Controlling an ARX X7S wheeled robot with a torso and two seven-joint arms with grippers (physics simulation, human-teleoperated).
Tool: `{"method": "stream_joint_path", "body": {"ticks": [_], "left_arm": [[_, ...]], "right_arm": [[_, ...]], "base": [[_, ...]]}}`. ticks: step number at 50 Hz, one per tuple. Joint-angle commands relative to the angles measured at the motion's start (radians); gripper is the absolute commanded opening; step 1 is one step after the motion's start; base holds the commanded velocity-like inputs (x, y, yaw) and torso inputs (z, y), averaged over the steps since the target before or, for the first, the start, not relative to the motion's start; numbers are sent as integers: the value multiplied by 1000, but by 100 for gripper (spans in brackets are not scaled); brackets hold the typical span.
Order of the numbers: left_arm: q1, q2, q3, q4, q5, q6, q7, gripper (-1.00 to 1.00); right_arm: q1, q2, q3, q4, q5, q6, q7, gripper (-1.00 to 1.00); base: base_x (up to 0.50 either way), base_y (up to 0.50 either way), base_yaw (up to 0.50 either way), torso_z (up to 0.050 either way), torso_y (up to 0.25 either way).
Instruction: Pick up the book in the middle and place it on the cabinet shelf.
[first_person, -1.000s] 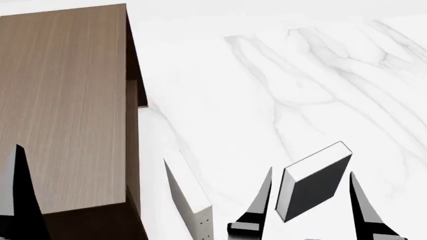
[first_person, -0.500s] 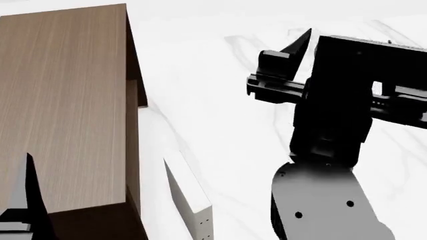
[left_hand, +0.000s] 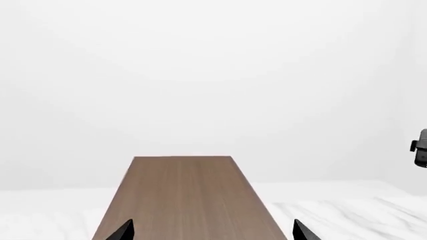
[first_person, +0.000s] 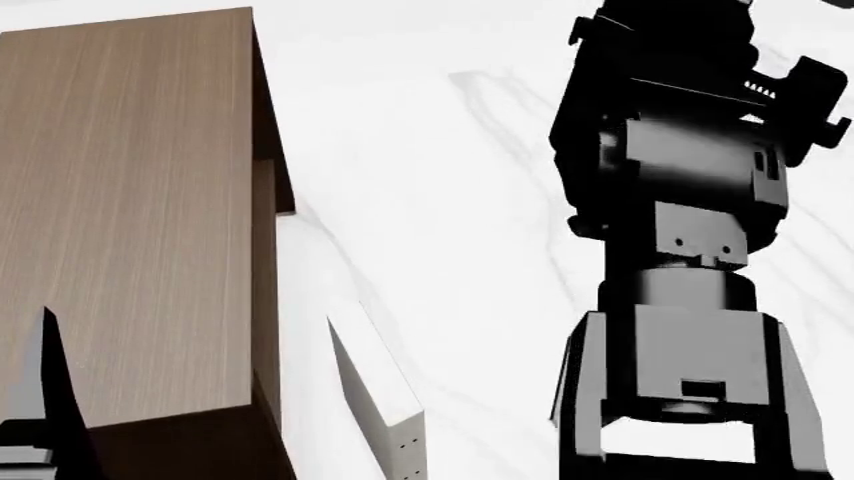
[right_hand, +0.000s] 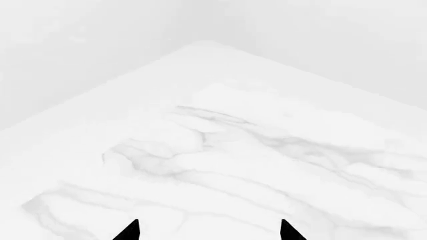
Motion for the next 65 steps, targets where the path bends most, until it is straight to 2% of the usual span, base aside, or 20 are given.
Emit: {"method": "stream_joint_path", "body": {"ticks": [1,5,23,65], "left_arm": [[-1,-22,-11,9,-7,7,-15,100],[-9,-23,-9,20,-7,0,-17,100],[-24,-15,4,22,-20,-12,-20,100],[-24,-28,12,17,-15,-1,-28,100]], "right_arm": [[105,-1,138,355,60,-126,195,100],[50,-1,116,330,28,-131,245,100],[-9,8,239,338,123,-182,306,100],[-76,-5,427,356,53,-125,222,100]], "base": [[0,0,0,0,0],[0,0,0,0,0],[0,0,0,0,0],[0,0,0,0,0]]}}
